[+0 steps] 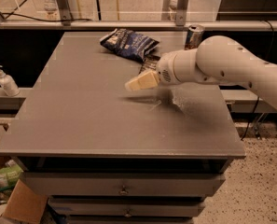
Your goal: Pick rxbar chocolate
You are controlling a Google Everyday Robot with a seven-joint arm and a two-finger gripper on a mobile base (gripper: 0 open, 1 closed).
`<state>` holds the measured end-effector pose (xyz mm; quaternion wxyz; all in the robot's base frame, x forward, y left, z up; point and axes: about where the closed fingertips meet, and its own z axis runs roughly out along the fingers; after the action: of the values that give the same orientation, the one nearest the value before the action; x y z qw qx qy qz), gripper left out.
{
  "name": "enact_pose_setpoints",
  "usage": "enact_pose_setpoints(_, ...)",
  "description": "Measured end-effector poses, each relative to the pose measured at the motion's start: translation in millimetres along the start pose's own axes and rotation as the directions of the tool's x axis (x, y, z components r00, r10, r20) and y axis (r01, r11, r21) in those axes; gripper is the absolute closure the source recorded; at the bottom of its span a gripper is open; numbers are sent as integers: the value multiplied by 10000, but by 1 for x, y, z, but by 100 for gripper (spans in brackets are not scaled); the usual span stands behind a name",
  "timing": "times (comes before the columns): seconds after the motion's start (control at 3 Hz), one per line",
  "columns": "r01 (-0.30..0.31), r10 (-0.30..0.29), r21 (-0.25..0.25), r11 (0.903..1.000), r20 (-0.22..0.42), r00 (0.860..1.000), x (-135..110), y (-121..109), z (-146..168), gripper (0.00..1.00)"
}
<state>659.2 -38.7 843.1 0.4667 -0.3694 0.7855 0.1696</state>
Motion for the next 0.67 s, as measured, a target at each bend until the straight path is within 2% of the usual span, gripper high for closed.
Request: enact_pose_setpoints(0.67,-957,952,391,9946,142,9954,15,-20,18,0)
